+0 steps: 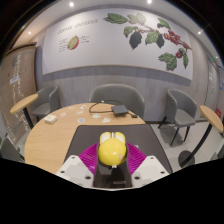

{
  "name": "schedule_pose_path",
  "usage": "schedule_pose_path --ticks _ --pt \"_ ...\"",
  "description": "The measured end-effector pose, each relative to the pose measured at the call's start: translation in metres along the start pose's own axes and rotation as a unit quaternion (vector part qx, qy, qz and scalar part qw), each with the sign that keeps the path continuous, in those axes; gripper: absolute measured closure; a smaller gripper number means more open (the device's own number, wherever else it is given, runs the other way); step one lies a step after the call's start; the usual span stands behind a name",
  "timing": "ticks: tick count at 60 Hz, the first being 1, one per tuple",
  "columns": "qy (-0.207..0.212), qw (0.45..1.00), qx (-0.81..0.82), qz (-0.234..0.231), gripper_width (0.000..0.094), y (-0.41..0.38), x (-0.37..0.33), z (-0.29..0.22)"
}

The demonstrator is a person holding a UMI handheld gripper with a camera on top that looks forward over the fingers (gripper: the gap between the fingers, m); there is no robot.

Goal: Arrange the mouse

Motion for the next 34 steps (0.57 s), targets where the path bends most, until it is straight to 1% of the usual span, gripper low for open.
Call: schedule_pose_path --ticks 3,8,10,14,17,20,23,24,25,28,32,34 --pt "-0.021 1.000 0.001 0.008 0.0559 0.007 0.012 0.022" --pt "-0.056 0.998 0.008 -0.009 0.0556 0.009 0.019 0.040" --pt "-0.048 0.999 0.000 -0.011 0.0548 0.011 0.018 0.038" --pt "-0.062 0.998 -0.017 -0.016 0.0466 0.015 0.014 0.040" --pt "-0.076 0.996 -0.024 -0.030 0.0411 0.014 0.010 0.041" --pt "-0.084 0.995 -0.022 -0.050 0.0273 0.011 0.002 0.036" --pt "-0.063 0.996 -0.015 -0.068 0.0117 0.016 -0.015 0.025" --pt "-0.054 0.996 -0.012 -0.070 0.0077 0.018 -0.022 0.021" --pt "-0.044 0.996 -0.009 -0.076 0.0062 0.018 -0.028 0.016" --pt "-0.015 0.997 0.003 -0.080 0.0069 0.028 -0.045 -0.001" --pt "0.030 0.996 0.032 -0.073 0.0072 0.048 -0.072 -0.024" --pt "0.056 0.995 0.046 -0.068 0.0074 0.059 -0.086 -0.027"
Point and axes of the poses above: the point between the fingertips, and its own axes, seen from behind it with the camera up: y to the right, z down, x forward, the way the camera looks, the point moved 7 cm from there along -x, backward, against the way the camera looks, and after that the axes turned 11 degrees about -x, right-handed, at the moved point
